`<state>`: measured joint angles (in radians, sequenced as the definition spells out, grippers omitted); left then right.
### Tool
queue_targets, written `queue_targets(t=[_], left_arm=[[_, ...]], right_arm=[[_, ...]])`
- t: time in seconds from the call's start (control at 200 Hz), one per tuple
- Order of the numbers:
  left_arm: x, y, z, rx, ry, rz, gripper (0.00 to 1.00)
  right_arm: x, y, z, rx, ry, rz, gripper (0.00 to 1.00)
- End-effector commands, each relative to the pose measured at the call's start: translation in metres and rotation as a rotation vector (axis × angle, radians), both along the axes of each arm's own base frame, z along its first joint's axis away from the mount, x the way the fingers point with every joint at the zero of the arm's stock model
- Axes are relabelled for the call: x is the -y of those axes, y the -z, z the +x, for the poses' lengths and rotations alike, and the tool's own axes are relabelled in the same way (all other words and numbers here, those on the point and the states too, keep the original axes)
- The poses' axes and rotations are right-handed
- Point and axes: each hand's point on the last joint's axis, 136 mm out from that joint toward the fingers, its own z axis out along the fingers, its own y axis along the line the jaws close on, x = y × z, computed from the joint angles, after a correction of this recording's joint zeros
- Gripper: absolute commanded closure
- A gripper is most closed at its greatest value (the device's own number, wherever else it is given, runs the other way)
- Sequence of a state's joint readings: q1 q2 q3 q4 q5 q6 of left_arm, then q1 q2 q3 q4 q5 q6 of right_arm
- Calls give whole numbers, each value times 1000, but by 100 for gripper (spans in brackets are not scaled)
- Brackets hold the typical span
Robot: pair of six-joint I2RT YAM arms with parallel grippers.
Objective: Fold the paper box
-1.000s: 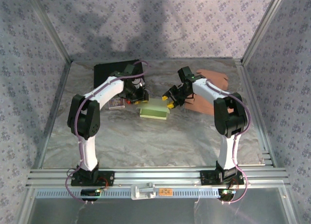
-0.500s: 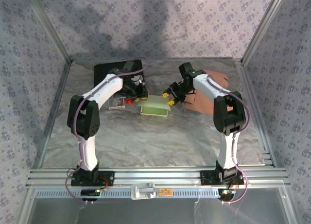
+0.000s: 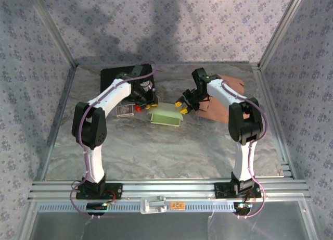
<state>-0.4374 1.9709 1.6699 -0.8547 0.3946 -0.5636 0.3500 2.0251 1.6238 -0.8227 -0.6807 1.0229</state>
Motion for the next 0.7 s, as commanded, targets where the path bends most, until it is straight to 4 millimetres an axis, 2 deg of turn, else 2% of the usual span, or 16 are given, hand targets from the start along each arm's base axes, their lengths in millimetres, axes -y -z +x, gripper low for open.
queue_targets(t=[0.0, 0.21, 0.46, 0.695], left_arm=[[16, -34, -7, 18, 24, -97, 73], [18, -36, -8, 2, 13, -110, 78], [17, -43, -14, -32, -11, -126, 83], [13, -50, -13, -27, -27, -132, 88]], right_arm=[[-10, -17, 0, 21, -31, 64, 67], [-9, -18, 0, 14, -27, 73, 68], [-5, -27, 0, 21, -29, 86, 68], [0, -31, -2, 25, -31, 90, 72]])
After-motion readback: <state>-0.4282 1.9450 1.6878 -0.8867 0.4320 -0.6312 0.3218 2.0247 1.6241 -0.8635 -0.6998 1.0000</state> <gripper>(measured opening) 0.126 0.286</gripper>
